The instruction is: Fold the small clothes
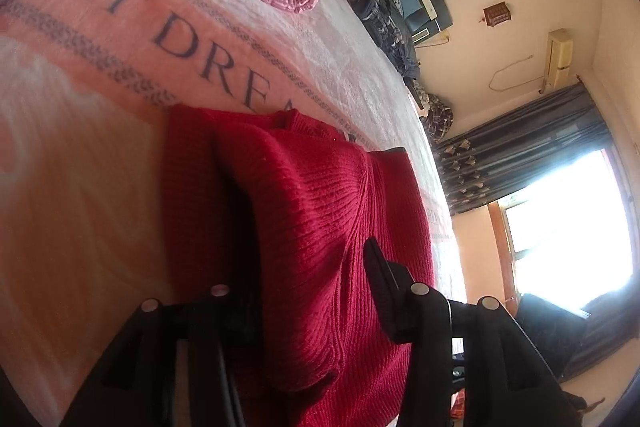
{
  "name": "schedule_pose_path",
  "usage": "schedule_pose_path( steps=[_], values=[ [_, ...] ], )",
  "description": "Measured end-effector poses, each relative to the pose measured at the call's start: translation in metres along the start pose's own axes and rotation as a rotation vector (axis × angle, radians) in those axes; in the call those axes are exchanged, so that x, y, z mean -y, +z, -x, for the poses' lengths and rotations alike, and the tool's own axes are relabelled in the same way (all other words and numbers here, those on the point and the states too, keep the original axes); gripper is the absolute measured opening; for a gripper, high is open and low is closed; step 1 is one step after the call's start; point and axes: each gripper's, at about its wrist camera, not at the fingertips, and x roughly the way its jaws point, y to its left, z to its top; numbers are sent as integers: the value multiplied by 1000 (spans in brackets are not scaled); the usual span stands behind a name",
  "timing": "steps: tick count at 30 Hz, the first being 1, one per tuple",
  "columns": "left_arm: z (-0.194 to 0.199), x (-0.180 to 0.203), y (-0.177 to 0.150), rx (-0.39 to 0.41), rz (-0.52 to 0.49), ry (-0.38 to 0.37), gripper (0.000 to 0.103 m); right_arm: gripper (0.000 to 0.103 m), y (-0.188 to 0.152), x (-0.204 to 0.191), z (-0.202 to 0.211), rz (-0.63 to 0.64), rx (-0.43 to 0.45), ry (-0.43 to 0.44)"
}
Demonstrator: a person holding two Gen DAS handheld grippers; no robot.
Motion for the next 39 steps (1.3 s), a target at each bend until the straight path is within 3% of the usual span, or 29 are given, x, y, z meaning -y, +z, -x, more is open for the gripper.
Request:
schedule_pose_path(
  steps=[5,10,11,12,13,15,20,24,27,29,31,33,36,39],
  values=[
    [-3,-1,10,25,40,4,55,51,-14,62,50,-172,65,-92],
    [-25,6,16,6,50,43,54,52,-41,99,35,-269,-39,-39],
    [-28,9,16,6,36,55,52,48,-46,98,29,-275,-64,-21],
    [-30,11,15,9,19,67,38,37,-49,102,26,-275,-78,-19],
    [-33,14,14,7,4,76,23,31,-52,102,22,-267,-87,-28],
    [-34,21,11,13,-22,75,15,22,-52,94,23,-242,-81,-48],
    [-15,40,-2,68,-138,105,14,18,-49,83,32,-197,-69,-67],
    [-14,16,-12,51,-94,156,15,18,-47,91,13,-205,-108,-118],
    [-12,0,-12,40,-19,91,19,21,-42,91,9,-196,-122,-116],
    [-7,2,-6,40,-23,107,24,24,-38,87,10,-185,-122,-112],
    [2,4,0,66,-22,95,40,27,-34,89,15,-194,-109,-107],
    [9,4,7,94,-1,101,48,31,-30,93,20,-205,-87,-110],
    [3,1,15,93,34,103,50,38,-22,100,26,-236,-37,-88],
    [-11,3,17,84,36,124,47,39,-20,109,26,-270,-16,-75]
  ],
)
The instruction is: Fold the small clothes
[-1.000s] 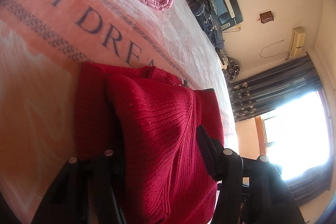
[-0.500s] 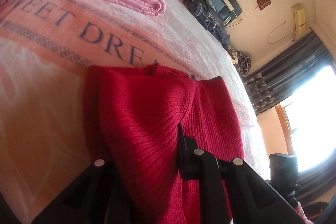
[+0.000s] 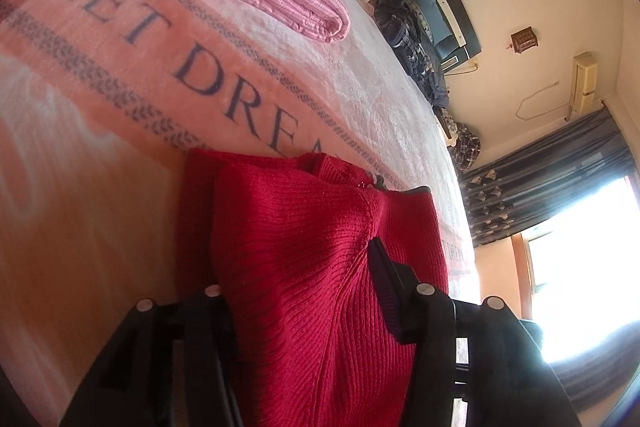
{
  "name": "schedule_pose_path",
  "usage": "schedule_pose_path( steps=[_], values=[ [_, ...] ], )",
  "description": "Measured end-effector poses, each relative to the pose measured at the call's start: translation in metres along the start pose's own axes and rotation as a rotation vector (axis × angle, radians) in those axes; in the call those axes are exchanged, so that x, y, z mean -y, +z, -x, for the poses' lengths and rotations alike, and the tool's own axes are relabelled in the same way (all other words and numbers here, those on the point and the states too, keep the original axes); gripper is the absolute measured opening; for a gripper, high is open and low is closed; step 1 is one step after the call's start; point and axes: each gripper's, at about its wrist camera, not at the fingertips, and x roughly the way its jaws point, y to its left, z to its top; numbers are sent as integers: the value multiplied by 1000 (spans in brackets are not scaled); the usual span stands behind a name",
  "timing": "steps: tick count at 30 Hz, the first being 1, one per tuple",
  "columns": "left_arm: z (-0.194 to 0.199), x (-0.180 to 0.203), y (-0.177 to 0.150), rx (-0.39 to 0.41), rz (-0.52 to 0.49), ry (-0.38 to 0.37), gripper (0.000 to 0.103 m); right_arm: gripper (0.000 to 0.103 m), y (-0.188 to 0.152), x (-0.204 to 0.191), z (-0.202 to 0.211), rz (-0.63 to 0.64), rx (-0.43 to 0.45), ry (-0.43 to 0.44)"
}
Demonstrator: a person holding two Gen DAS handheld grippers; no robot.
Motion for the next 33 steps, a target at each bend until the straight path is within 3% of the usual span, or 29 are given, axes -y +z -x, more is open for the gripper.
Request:
schedule_pose_path(
  steps=[4,6,8,9,13,19,21,27,28,30,32,33],
  values=[
    [-8,19,3,48,-80,56,12,39,0,3,-4,-15,5,16],
    [5,34,1,131,-155,45,10,39,-1,2,-4,-3,6,12],
    [15,48,-4,202,-281,98,10,39,-2,2,-2,-1,8,14],
    [14,50,-4,194,-311,143,10,39,0,-2,-8,-4,8,14],
    [-6,19,3,61,-164,198,13,39,-2,-3,-9,3,4,4],
    [16,6,-1,60,-123,144,28,40,-2,-3,-4,11,-2,9],
    [34,5,-6,81,-104,115,38,40,-5,-2,0,21,-8,10],
    [76,19,-67,71,-156,93,38,42,-23,-1,7,32,-53,6],
    [80,25,-80,60,-182,75,38,41,-25,-1,6,29,-62,15],
    [84,37,-99,40,-232,46,38,24,-28,-2,5,13,-68,43],
    [78,43,-111,-3,-247,28,39,23,-29,-5,5,23,-70,25],
    [73,45,-116,-22,-259,54,39,22,-30,-7,3,32,-79,-6]
  ],
)
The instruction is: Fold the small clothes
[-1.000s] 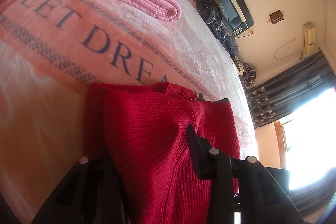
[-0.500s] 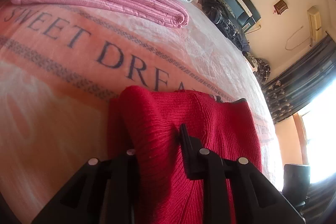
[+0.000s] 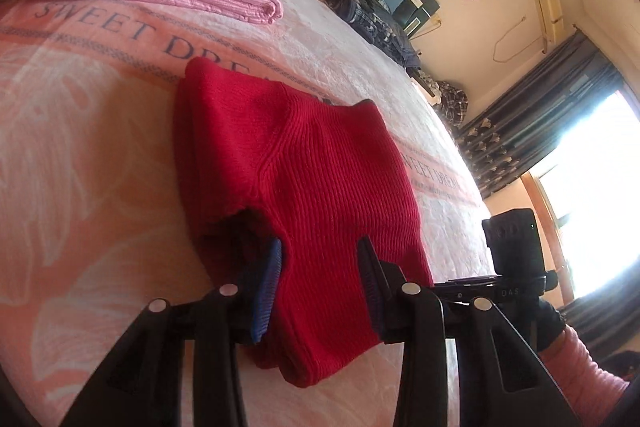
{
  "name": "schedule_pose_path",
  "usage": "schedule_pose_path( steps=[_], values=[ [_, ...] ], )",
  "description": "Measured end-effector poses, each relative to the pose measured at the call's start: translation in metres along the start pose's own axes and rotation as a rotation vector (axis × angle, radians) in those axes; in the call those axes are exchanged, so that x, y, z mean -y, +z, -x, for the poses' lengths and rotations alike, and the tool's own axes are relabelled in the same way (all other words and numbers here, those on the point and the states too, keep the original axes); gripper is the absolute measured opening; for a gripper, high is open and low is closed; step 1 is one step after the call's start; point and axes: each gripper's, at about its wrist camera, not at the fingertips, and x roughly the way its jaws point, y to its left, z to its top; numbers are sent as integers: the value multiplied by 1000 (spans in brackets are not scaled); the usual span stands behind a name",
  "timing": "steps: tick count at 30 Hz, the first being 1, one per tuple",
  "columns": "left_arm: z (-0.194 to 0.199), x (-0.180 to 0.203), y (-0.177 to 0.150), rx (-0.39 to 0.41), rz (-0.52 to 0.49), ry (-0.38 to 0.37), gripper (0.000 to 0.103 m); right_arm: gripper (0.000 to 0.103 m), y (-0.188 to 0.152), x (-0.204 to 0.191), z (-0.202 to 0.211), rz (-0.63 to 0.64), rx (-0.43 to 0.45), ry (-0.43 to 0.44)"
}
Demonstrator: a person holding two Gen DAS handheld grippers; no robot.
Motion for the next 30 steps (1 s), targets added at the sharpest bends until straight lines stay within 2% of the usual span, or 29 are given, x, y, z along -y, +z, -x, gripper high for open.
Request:
schedule_pose_path(
  steps=[1,3,8,10,12,14,16,20,23,26,28,29,30],
  values=[
    [-7,1,-4,-27,-16,37,39,22,-1,-1,-3,-1,-11,-29],
    [-23,-6,-10,-76,-18,78,37,22,-2,0,-9,-7,-23,-34],
    [-23,-22,-7,-78,54,23,37,26,5,1,-9,-12,-43,-7],
    [-14,-25,-2,-71,89,4,40,28,11,0,4,-9,-8,8],
    [-1,-27,2,-44,112,-14,48,44,24,0,20,-15,54,10],
    [11,-33,7,-15,136,-18,52,47,45,5,35,-48,134,31],
    [12,-38,9,-14,160,-16,53,48,72,8,37,-74,179,64],
    [1,-47,8,-26,171,-17,53,48,124,8,14,-64,196,0],
    [-10,-49,9,-40,153,-12,53,43,150,18,-2,-64,220,-25],
    [-22,-49,9,-55,122,16,53,36,160,14,-8,-17,258,-51],
    [-24,-49,7,-49,103,18,53,36,158,12,-8,21,281,-76],
    [-23,-48,5,-47,90,21,53,38,158,21,-14,-25,258,-97],
    [-23,-47,4,-46,80,24,53,39,154,31,-17,-82,239,-71]
  ],
)
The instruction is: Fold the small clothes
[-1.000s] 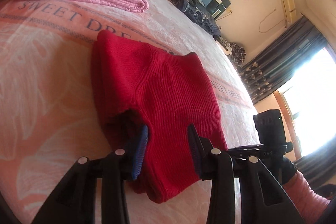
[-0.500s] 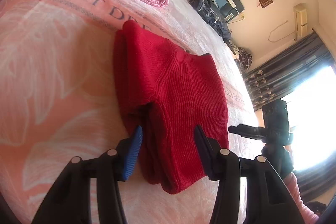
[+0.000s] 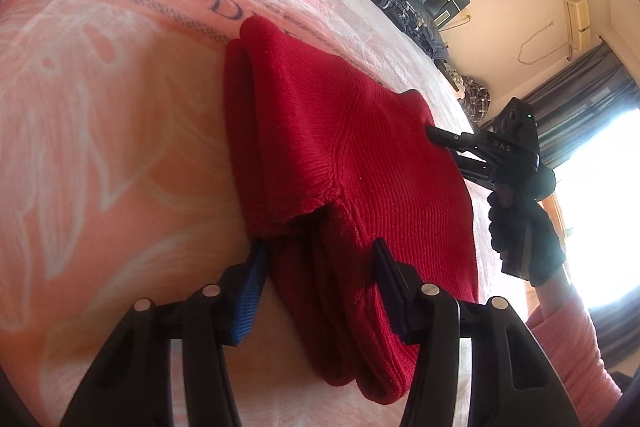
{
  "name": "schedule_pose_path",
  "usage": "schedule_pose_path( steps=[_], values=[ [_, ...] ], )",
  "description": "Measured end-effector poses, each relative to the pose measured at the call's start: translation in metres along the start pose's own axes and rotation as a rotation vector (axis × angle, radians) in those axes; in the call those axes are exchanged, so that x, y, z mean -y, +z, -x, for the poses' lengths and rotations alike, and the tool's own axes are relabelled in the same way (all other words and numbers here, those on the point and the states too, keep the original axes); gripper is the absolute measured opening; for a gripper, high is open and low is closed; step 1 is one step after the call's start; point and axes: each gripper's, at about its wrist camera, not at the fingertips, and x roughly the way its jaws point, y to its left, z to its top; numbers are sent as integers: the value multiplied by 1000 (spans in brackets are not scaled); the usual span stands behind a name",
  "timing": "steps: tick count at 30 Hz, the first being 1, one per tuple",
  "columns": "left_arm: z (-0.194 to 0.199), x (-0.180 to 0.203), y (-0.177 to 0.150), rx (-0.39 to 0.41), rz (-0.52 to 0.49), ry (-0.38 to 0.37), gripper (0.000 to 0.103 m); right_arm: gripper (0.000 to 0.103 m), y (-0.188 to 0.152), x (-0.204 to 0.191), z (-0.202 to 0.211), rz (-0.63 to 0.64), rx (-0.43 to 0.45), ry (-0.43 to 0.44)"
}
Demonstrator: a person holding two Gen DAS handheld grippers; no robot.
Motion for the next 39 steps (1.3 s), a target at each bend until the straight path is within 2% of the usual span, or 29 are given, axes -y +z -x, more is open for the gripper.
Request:
schedule_pose_path(
  steps=[1,3,6,9,12,14,18,20,23,26,30,32,33,36,39],
  values=[
    [0,1,0,1,-4,1,53,39,0,6,0,-30,6,29],
    [0,0,1,0,11,-5,53,38,-3,2,3,-11,13,20],
    [7,-4,4,-6,76,-30,53,43,-7,-6,15,7,6,17],
    [27,-6,7,42,115,-83,54,48,-15,-13,33,43,1,36],
    [41,-9,19,79,123,-78,62,52,-32,-16,48,75,-28,83],
    [39,-14,27,83,144,-47,62,53,-45,-16,52,90,-59,100],
    [19,-27,35,45,213,-77,62,55,-66,-14,48,88,-119,133],
    [4,-30,39,11,245,-103,62,56,-71,-12,45,91,-126,135],
    [-10,-35,44,3,282,-114,63,56,-76,-5,40,60,-142,160],
    [-18,-43,47,-25,333,-175,63,56,-79,2,34,35,-153,189],
    [-30,-39,51,-76,347,-234,65,57,-79,9,30,3,-153,239],
    [-37,-38,48,-116,390,-321,65,58,-78,9,28,-1,-154,252],
    [-40,-36,47,-124,402,-342,67,58,-77,8,27,-2,-153,255],
    [-46,-33,50,-161,352,-315,65,60,-77,7,22,-10,-151,266],
    [-38,-44,51,-158,411,-314,64,61,-77,8,18,-22,-146,275]
  ],
)
